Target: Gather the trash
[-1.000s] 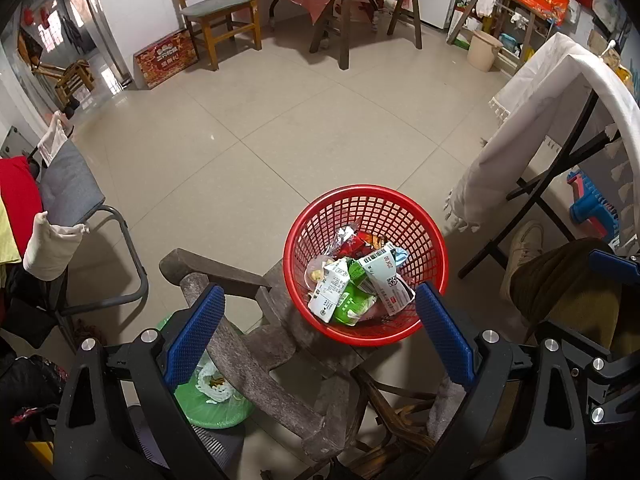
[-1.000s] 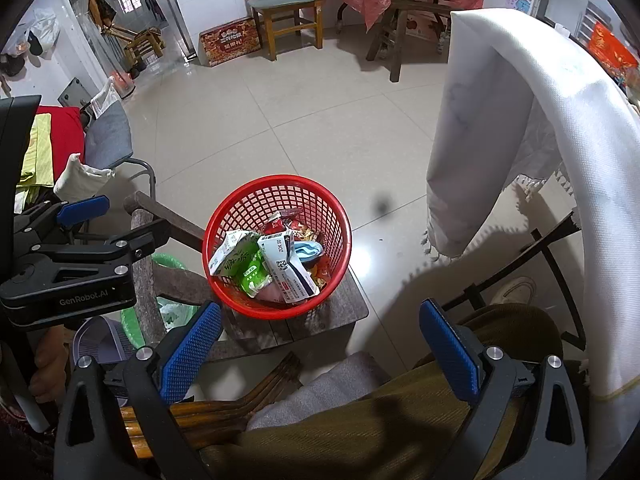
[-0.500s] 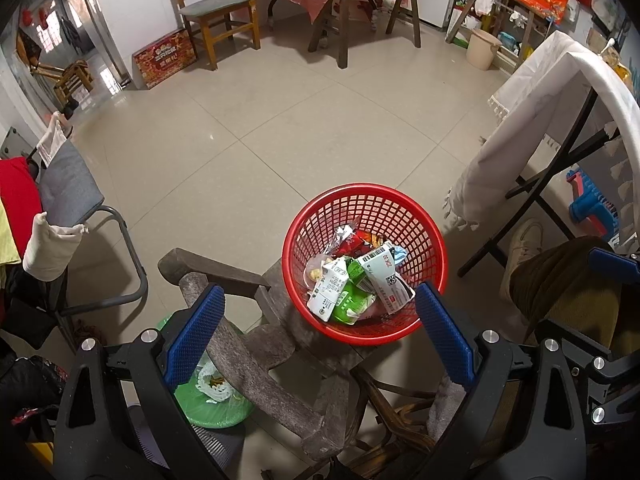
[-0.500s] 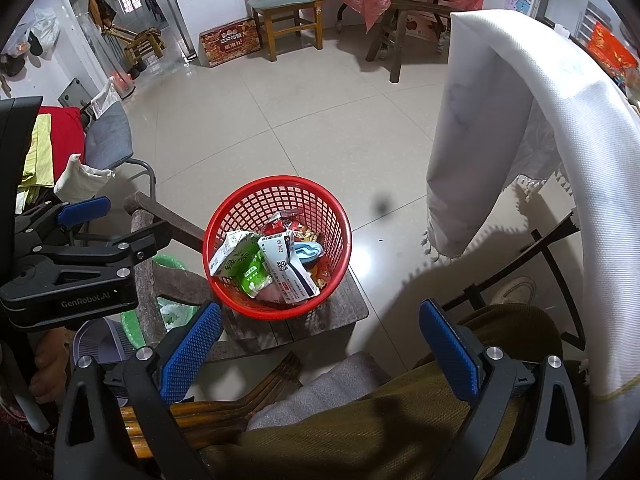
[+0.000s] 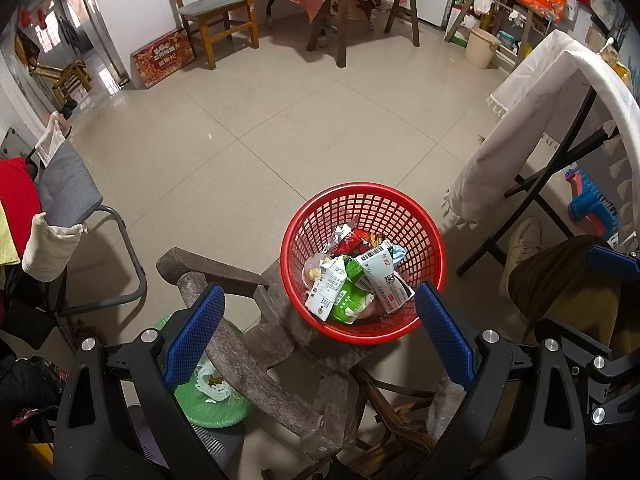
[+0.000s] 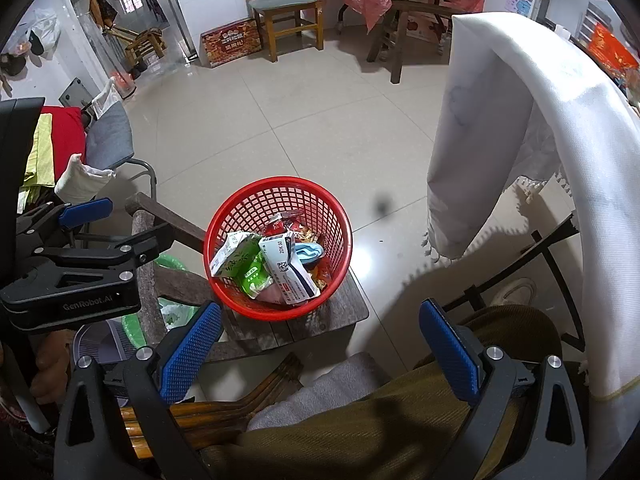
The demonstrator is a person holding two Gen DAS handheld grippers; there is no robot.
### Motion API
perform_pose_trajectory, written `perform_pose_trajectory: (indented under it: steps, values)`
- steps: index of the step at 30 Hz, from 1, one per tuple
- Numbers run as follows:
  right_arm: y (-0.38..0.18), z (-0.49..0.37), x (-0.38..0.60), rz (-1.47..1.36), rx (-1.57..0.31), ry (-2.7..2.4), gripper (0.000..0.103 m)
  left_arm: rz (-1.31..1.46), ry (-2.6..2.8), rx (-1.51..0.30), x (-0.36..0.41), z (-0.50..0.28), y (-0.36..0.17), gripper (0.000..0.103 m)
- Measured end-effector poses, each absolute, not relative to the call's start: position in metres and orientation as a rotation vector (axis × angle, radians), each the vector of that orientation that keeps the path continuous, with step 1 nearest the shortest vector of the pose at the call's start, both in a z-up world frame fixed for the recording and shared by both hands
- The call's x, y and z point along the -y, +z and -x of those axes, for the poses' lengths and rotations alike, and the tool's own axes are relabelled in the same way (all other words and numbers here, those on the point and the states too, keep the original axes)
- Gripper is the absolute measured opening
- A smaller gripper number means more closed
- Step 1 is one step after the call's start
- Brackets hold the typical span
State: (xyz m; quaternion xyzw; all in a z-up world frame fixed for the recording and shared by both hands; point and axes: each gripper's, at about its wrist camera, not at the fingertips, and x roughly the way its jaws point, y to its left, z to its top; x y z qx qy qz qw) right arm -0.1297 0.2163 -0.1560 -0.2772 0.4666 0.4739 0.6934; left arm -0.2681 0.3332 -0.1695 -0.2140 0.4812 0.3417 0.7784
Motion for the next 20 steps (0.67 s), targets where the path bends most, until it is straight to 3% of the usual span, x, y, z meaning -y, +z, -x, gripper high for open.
perform_pose_trajectory:
  steps: [20]
  values:
    - [-0.156,0.129,-0.216,0.615,-1.046,1.060,0.097,0.473,0.732,-1.049,-0.337,0.270,-0.168,0.093]
